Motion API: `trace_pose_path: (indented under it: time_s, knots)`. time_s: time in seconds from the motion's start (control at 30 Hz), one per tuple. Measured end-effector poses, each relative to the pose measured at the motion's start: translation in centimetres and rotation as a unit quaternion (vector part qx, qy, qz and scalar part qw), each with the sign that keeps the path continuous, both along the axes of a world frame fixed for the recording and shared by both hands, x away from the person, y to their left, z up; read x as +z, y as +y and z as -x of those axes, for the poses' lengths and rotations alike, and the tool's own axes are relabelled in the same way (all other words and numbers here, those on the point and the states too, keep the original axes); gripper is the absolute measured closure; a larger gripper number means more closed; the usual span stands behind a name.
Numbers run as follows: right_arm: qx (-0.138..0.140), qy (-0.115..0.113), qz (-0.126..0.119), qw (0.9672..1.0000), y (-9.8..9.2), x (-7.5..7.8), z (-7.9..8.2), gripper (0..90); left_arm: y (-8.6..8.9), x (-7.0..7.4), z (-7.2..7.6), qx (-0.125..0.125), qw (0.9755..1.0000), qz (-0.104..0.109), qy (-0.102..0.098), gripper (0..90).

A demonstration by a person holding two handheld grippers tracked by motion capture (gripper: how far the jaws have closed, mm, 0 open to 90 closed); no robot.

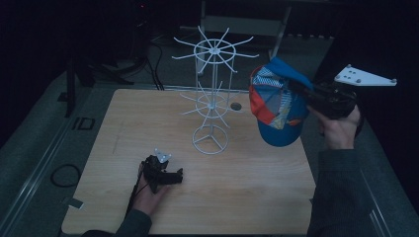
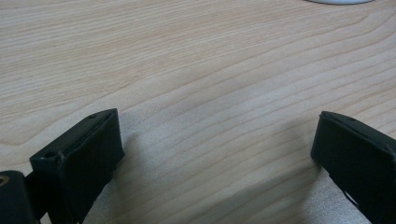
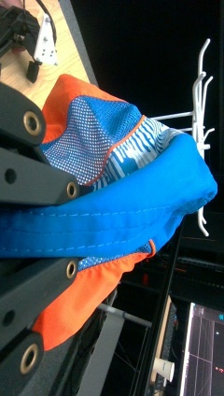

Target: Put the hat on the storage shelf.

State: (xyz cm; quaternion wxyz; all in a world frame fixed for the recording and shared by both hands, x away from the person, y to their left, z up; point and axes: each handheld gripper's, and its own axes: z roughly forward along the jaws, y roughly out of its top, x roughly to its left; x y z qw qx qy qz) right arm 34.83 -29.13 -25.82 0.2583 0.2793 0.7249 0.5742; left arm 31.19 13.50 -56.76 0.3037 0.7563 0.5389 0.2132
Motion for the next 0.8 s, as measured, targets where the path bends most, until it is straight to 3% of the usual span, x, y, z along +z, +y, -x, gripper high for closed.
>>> trace_pose_path:
  time_s: [0.53, 0.8]
  knots:
    - [0.004, -0.018, -0.022, 0.9996, -0.3, 1.5, 0.6, 87.2, 0.0, 0.0, 0.0, 0.0, 1.0, -0.001, 0.0, 2.4]
    - [0.01, -0.03, -0.047, 0.9984, -0.1, 2.6, 0.6, 87.3, 0.0, 0.0, 0.0, 0.0, 1.0, -0.001, 0.0, 2.4]
